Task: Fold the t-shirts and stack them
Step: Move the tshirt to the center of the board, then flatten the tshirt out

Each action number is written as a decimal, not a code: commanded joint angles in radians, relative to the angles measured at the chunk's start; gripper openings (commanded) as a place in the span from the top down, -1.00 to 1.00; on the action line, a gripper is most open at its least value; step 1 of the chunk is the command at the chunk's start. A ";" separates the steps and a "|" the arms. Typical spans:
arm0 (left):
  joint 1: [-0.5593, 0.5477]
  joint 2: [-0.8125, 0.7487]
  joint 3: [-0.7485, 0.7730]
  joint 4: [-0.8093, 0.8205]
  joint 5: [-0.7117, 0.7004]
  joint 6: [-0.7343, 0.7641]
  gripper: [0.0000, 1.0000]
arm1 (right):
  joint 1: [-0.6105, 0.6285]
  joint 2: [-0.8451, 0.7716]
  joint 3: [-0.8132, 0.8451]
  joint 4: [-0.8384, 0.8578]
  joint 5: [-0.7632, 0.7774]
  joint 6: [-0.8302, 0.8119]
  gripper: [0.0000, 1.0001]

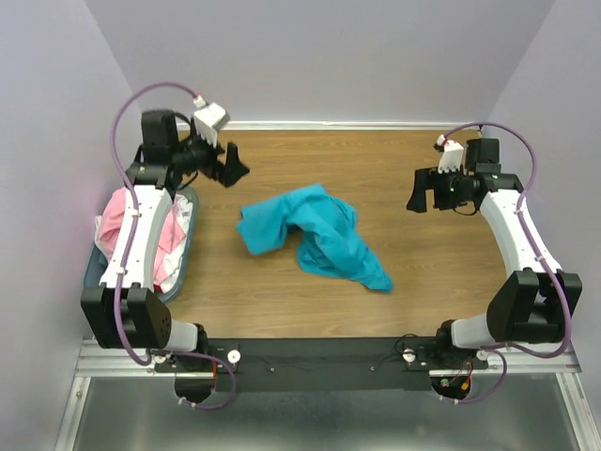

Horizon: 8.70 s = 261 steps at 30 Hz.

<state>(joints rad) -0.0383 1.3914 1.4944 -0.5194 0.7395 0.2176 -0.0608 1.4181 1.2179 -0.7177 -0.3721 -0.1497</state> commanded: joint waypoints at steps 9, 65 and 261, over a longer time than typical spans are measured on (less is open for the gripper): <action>-0.106 -0.132 -0.497 -0.058 -0.066 0.306 -0.92 | 0.168 0.018 -0.115 -0.221 -0.078 -0.231 -1.00; -0.038 0.038 0.159 -0.264 -0.267 0.489 1.00 | 0.153 0.005 0.432 -0.112 0.446 -0.516 0.99; 0.031 -0.310 0.190 0.409 -0.347 -0.040 1.00 | 0.099 -0.030 0.855 0.164 0.394 -0.410 0.99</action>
<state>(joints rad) -0.0174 1.1843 1.6802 -0.1532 0.4858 0.1509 0.0479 1.5009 2.1025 -0.5789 -0.0128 -0.5274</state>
